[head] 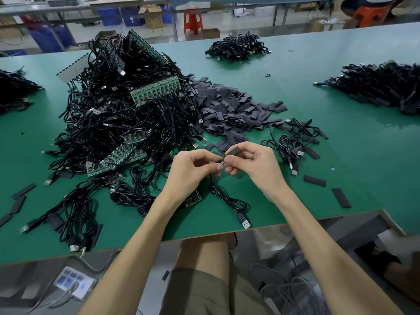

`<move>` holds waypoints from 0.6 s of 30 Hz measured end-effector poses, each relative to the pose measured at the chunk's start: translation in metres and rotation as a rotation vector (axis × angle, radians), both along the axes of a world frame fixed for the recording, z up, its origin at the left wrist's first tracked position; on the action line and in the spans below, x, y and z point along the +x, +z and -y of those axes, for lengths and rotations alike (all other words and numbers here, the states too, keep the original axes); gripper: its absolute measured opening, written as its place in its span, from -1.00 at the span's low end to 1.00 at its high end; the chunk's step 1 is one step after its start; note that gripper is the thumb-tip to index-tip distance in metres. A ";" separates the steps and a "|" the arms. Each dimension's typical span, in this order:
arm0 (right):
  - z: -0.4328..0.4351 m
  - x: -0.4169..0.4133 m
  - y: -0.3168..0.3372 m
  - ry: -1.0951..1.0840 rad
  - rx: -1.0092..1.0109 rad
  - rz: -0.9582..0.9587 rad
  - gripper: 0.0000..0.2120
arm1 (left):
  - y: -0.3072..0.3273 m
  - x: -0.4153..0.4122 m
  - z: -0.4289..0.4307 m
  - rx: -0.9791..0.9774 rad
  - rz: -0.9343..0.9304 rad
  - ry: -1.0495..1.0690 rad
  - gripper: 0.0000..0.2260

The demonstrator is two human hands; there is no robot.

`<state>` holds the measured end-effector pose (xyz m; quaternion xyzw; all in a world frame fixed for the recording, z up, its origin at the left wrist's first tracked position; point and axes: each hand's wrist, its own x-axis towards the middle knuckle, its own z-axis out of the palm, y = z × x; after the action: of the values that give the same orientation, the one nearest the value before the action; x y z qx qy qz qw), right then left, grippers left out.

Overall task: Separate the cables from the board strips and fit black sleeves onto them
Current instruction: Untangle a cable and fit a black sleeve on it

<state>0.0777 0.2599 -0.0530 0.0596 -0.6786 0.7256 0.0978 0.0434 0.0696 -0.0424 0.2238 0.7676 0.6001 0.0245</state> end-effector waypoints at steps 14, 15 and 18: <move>0.001 0.002 0.004 0.008 0.093 0.075 -0.90 | -0.004 -0.003 0.004 0.097 -0.081 0.044 -0.92; 0.001 0.002 0.003 0.007 0.089 0.076 -0.90 | -0.005 -0.003 0.004 0.093 -0.090 0.046 -0.93; -0.001 0.003 0.002 0.000 0.048 0.069 -0.89 | -0.005 -0.003 0.002 0.075 -0.108 0.056 -0.94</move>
<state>0.0802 0.2604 -0.0512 0.0371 -0.6987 0.7107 0.0728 0.0409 0.0674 -0.0479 0.2351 0.7509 0.6158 -0.0421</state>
